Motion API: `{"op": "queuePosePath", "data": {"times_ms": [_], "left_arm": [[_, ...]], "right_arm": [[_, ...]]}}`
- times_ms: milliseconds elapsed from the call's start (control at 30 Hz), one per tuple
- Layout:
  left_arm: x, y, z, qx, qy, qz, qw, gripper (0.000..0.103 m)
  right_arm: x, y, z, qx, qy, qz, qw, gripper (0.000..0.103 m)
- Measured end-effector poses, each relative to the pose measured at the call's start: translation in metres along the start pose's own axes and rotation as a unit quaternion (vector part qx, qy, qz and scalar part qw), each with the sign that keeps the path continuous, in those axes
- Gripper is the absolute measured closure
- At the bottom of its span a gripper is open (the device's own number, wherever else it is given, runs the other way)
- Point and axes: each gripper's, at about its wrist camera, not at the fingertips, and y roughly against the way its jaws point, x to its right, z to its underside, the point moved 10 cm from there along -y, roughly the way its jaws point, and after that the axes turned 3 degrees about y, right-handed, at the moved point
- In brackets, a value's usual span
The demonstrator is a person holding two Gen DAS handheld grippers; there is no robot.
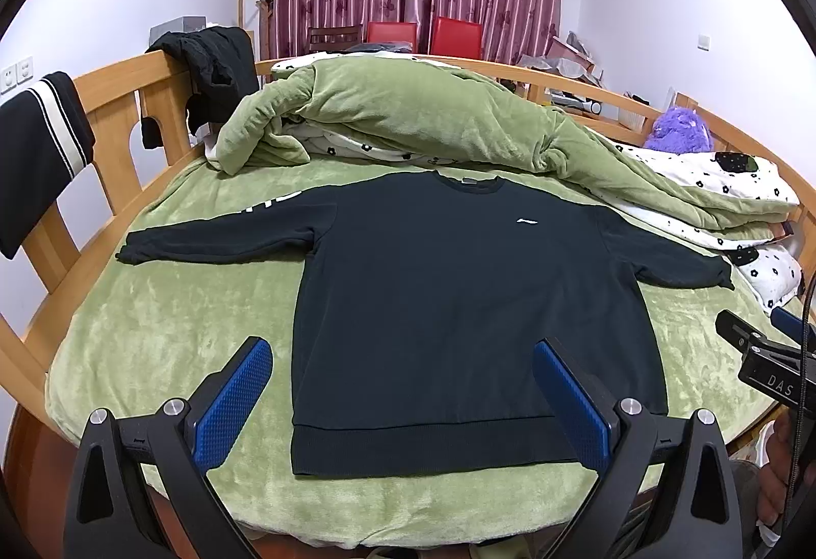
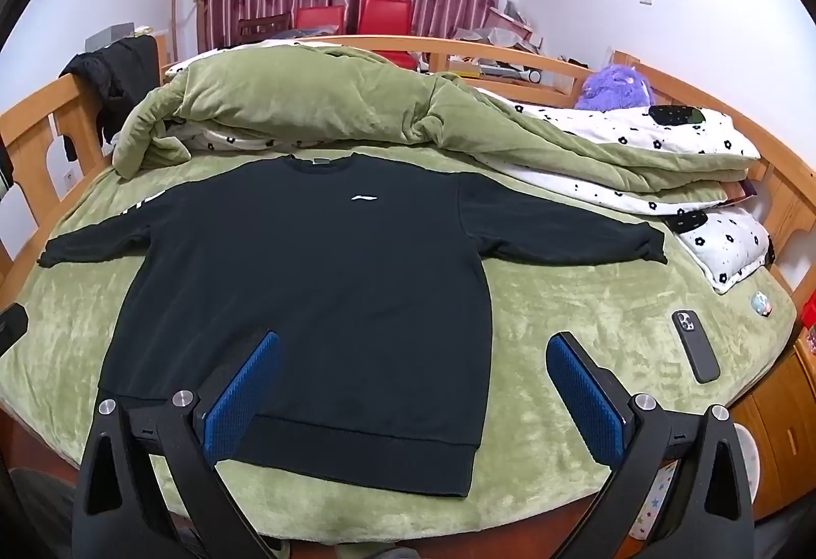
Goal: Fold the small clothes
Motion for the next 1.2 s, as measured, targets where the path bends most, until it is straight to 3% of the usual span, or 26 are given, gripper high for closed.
{"op": "queuePosePath", "data": {"times_ms": [1200], "left_arm": [[0.0002,0.0029,0.0025,0.002,0.001,0.006,1.0000,0.001]], "right_arm": [[0.0026,0.0007,0.0013,-0.001,0.009,0.003,1.000,0.001]]}}
